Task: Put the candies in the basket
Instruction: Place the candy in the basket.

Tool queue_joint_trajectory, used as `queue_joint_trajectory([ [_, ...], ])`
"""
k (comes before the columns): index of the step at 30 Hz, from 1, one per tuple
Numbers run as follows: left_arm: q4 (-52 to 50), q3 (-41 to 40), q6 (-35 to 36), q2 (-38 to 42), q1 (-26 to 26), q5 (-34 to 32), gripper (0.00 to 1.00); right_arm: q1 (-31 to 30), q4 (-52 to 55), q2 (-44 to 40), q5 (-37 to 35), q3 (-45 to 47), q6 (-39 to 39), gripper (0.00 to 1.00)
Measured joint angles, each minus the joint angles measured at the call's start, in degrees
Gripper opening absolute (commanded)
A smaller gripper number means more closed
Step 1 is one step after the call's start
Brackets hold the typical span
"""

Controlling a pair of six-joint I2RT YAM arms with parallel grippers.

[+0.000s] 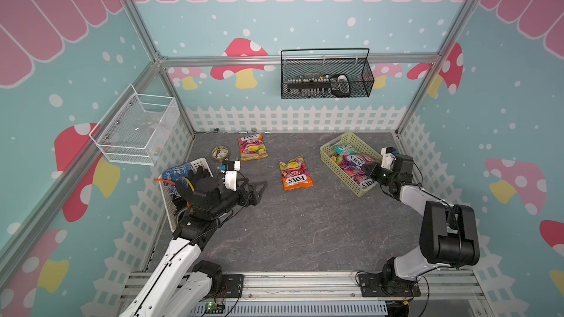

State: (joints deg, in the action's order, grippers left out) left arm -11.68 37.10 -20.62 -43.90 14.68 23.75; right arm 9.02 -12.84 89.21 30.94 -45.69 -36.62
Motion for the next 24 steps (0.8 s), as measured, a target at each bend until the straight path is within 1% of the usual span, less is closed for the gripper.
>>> queue_joint_trajectory([
  [7, 0.0, 0.0, 0.0, 0.3, 0.0, 0.0, 0.99, 0.0, 3.3, -1.1, -1.8, 0.9, 0.4, 0.08],
  [11, 0.0, -0.1, 0.0, 0.3, 0.0, 0.0, 0.99, 0.0, 5.2, -2.8, -3.1, 1.3, 0.6, 0.1],
  [15, 0.0, -0.1, 0.0, 0.3, 0.0, 0.0, 0.99, 0.0, 6.9, -3.8, -4.8, 1.4, 0.6, 0.14],
  [17, 0.0, -0.1, 0.0, 0.3, 0.0, 0.0, 0.99, 0.0, 7.9, -4.3, -6.0, 1.4, 0.5, 0.14],
  [18, 0.0, -0.1, 0.0, 0.2, 0.0, 0.0, 0.99, 0.0, 8.5, -4.4, -6.5, 1.4, 0.5, 0.15],
  [20, 0.0, -0.1, 0.0, 0.2, 0.0, 0.0, 0.99, 0.0, 9.4, -4.7, -7.5, 1.4, 0.4, 0.21],
  [23, 0.0, -0.1, 0.0, 0.2, 0.0, 0.0, 0.99, 0.0, 11.0, -5.1, -9.0, 1.4, 0.4, 0.25],
  [24, 0.0, -0.1, -0.1, 0.2, 0.0, 0.0, 0.99, 0.0, 11.7, -5.5, -9.6, 1.4, 0.3, 0.29],
])
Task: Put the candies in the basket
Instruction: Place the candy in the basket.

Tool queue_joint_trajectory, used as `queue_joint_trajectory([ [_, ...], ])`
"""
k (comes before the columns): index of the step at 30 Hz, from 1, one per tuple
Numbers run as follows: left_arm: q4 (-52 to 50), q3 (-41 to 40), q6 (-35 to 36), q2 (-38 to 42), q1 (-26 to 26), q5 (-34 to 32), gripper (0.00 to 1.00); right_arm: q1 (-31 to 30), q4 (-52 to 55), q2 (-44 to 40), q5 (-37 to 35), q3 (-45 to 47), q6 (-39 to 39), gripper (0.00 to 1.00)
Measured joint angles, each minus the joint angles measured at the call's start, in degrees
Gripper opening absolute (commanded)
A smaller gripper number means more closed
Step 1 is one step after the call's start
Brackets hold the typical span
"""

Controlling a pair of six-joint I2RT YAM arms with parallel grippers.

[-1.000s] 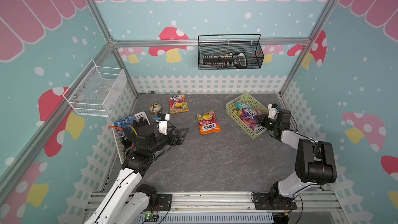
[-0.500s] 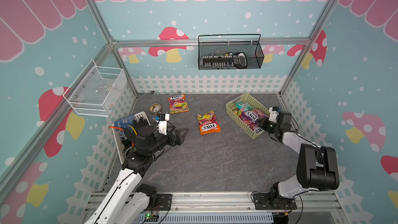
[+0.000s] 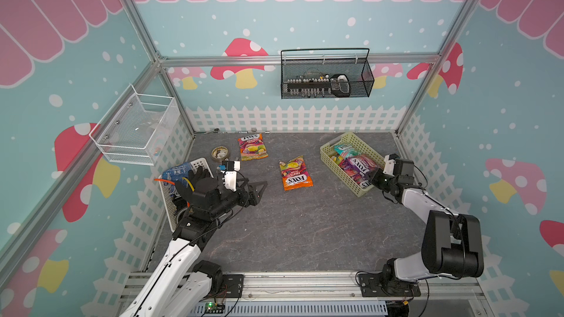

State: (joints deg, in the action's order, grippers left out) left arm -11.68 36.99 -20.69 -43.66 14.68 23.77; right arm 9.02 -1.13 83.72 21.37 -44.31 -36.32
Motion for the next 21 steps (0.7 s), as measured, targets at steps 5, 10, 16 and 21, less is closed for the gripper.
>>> queue_joint_trajectory([
  [5, 0.0, 0.0, -0.1, -0.6, 0.0, 0.0, 0.99, 0.0, 2.3, -3.5, -3.3, 0.0, 0.1, 0.38],
  [10, -0.6, 0.0, -0.3, -2.9, 0.0, -0.8, 0.99, -0.5, 3.3, -7.6, -4.9, 0.0, 0.3, 0.4],
  [16, -0.3, 0.0, -3.6, -7.4, 0.0, -1.0, 0.9, -6.1, 1.1, -13.9, -4.0, 1.7, 0.6, 0.43],
  [21, 1.5, 0.0, -6.8, -13.8, 0.0, 0.0, 0.77, -17.2, -1.4, -14.2, -4.4, 1.7, 1.3, 0.46],
])
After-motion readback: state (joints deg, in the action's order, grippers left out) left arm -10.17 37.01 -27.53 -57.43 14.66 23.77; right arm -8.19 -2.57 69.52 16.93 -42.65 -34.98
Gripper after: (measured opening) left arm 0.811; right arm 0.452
